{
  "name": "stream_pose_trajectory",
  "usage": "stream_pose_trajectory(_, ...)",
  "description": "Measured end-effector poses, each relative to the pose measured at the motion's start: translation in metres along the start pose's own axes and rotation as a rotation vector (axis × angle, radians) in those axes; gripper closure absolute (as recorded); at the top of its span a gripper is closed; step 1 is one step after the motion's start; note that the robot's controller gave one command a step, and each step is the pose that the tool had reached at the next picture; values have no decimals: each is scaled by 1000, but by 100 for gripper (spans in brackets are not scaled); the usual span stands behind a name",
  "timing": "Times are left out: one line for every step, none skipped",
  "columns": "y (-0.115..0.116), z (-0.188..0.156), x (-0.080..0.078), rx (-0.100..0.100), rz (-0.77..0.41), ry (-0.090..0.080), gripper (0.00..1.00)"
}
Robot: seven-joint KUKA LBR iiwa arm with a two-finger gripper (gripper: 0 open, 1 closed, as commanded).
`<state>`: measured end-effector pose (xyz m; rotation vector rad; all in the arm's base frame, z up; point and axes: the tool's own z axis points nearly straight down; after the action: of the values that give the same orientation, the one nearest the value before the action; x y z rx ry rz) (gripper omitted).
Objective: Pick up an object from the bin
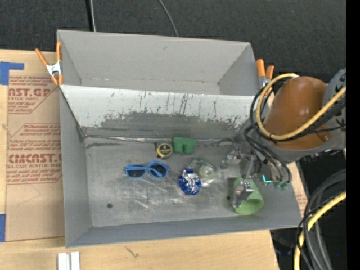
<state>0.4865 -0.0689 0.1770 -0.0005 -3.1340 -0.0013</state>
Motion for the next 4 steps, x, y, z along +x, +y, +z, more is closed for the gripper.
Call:
stream_pose_trajectory(52,100,-25,-1,155,-32,0)
stream_pose_trajectory(53,101,-23,-3,153,-23,100)
stream_pose_trajectory(52,105,-19,-1,153,-9,0)
stream_pose_trajectory(148,100,-7,0,-270,-14,0)
